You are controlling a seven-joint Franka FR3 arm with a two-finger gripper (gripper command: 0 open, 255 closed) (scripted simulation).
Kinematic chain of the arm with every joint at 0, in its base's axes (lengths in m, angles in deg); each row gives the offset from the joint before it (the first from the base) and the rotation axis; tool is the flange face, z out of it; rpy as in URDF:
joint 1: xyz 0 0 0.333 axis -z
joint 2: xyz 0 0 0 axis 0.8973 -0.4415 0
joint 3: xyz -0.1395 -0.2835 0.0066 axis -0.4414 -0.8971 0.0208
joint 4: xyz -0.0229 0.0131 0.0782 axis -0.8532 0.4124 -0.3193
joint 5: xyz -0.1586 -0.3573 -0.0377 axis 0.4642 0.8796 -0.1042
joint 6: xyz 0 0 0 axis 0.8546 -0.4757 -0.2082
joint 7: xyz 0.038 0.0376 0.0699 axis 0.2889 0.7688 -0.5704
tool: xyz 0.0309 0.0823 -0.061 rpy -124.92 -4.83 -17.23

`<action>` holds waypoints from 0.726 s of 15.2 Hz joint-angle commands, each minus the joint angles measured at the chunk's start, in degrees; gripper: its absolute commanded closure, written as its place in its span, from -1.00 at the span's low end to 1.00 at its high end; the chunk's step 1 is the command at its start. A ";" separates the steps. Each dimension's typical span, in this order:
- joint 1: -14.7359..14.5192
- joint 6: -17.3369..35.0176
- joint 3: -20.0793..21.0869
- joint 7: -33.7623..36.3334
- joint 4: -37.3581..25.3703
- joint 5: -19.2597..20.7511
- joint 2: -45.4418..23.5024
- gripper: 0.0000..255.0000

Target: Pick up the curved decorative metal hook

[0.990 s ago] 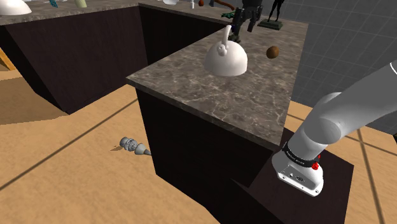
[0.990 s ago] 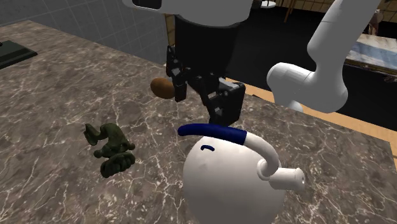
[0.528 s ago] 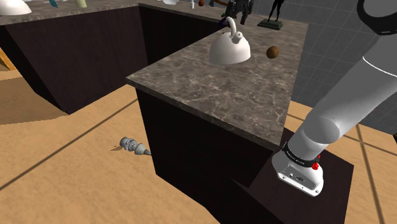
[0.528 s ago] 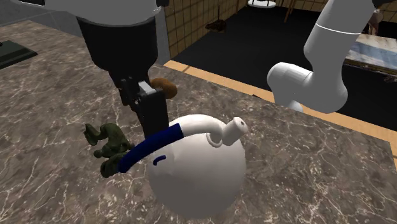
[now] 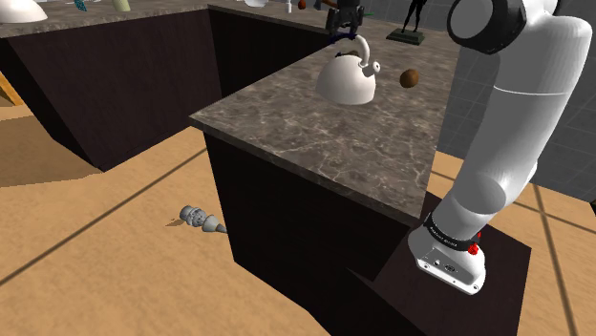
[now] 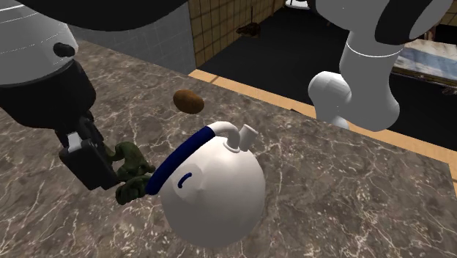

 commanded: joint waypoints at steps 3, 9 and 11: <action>0.22 2.01 -0.06 -0.25 1.31 -0.19 -0.81 -1.00; -0.01 5.97 -0.02 -0.07 6.19 0.01 0.12 -1.00; -0.09 6.03 0.01 0.03 6.46 0.06 0.33 1.00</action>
